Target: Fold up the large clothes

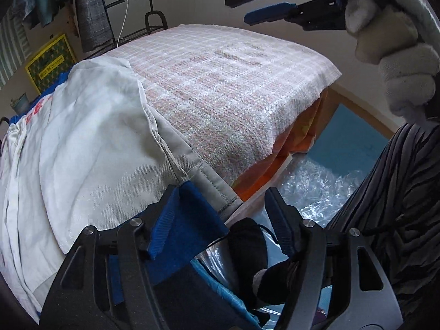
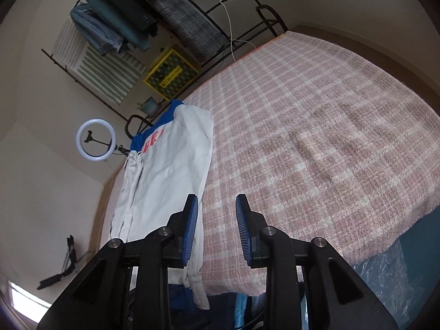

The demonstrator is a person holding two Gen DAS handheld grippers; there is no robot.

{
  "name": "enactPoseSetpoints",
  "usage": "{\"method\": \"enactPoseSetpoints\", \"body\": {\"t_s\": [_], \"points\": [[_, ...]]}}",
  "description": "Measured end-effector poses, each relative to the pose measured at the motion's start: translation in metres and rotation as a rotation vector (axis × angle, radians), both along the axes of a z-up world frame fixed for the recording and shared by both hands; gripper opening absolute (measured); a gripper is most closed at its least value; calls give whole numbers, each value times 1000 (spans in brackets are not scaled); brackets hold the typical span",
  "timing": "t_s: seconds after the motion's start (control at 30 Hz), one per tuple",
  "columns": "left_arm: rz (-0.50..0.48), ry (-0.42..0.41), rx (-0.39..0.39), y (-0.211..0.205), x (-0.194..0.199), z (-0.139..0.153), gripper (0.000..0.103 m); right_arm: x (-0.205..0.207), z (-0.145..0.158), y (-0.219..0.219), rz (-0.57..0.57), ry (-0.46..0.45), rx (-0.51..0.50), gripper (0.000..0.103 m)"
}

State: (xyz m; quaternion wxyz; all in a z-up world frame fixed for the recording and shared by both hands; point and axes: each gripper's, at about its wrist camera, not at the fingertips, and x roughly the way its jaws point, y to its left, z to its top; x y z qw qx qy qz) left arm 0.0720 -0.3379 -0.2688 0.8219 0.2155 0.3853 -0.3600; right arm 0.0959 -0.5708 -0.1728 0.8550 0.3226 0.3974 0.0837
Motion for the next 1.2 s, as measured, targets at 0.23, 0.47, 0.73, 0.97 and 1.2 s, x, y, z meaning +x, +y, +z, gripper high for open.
{"method": "enactPoseSetpoints", "body": {"t_s": [0.23, 0.47, 0.73, 0.97, 1.2], "points": [[11, -137, 77, -3, -8, -5, 42, 4, -3, 4, 27, 14, 0, 27], [55, 64, -118, 29, 12, 18, 13, 25, -10, 21, 93, 57, -2, 27], [130, 162, -292, 64, 29, 48, 11, 80, -19, 40, 183, 116, 9, 53], [192, 230, -416, 83, 36, 62, 11, 126, -64, 51, 161, 228, 156, 64], [216, 261, -470, 94, 36, 68, 11, 171, -69, 67, 113, 226, 211, 52]]}}
